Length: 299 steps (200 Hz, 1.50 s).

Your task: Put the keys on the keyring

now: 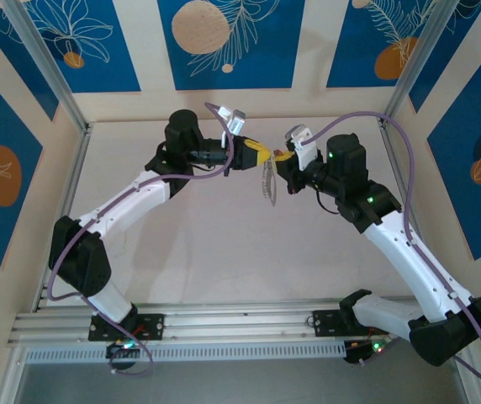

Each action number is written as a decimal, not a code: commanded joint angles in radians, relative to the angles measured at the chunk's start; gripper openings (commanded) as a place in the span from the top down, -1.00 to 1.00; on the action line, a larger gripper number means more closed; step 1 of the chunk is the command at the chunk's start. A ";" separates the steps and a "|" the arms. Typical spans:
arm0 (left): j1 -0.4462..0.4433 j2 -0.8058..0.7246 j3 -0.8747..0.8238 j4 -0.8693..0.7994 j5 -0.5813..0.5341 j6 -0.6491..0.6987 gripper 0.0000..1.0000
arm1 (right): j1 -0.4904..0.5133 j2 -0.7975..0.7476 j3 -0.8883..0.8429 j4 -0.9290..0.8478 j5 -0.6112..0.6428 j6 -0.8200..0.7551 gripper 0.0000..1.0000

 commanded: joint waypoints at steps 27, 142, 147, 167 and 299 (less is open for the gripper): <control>-0.010 -0.038 0.032 -0.104 -0.028 0.107 1.00 | -0.020 -0.025 0.055 -0.024 0.059 -0.016 1.00; -0.014 -0.037 0.037 -0.114 -0.020 0.107 1.00 | 0.029 0.048 0.104 -0.060 0.015 -0.029 1.00; -0.014 -0.038 0.039 -0.116 -0.019 0.108 1.00 | 0.030 0.053 0.105 -0.060 0.017 -0.030 1.00; -0.015 -0.032 0.042 -0.123 -0.014 0.111 1.00 | 0.030 0.057 0.108 -0.059 0.028 -0.030 1.00; -0.001 -0.078 -0.004 -0.203 -0.177 0.163 0.11 | 0.017 0.161 0.234 -0.148 0.046 -0.022 1.00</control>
